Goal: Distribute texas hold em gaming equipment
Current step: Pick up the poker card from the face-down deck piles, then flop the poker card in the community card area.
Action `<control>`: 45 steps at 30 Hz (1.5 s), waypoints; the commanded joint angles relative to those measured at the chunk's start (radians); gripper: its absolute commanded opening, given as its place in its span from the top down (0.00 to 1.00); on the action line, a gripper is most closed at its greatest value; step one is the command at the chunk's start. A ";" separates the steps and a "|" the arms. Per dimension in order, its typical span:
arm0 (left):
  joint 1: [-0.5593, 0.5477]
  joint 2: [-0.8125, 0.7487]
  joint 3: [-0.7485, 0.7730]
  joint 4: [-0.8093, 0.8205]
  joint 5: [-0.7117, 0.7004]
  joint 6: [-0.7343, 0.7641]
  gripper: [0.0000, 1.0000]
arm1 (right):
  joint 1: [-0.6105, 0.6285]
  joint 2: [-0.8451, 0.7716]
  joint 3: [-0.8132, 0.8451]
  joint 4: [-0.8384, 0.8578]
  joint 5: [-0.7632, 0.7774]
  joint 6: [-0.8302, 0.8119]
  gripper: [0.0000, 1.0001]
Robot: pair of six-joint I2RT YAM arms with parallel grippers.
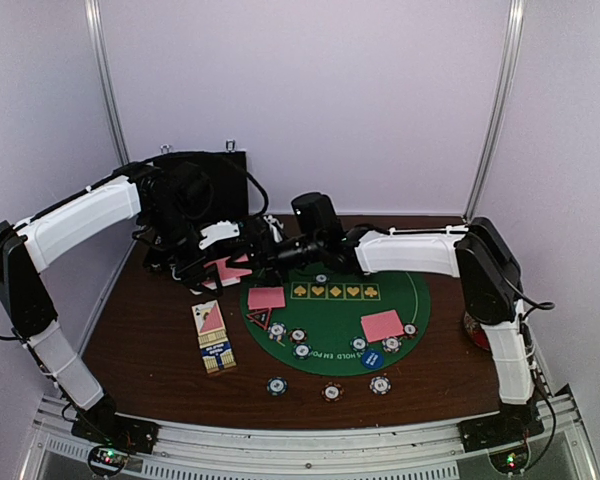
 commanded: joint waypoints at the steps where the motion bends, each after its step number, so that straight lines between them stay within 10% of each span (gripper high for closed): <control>1: 0.000 -0.013 0.015 0.010 0.012 0.017 0.91 | -0.005 -0.064 -0.036 -0.047 0.021 -0.023 0.45; 24: 0.000 -0.020 -0.016 0.014 -0.056 0.018 0.91 | -0.033 -0.203 -0.145 0.008 -0.023 0.042 1.00; 36: 0.002 -0.046 -0.052 0.017 -0.086 0.016 0.92 | -0.146 -0.178 0.148 -0.941 0.272 -0.669 1.00; 45: 0.002 -0.072 -0.064 0.002 -0.083 0.016 0.92 | -0.099 -0.022 0.359 -1.154 0.814 -1.038 1.00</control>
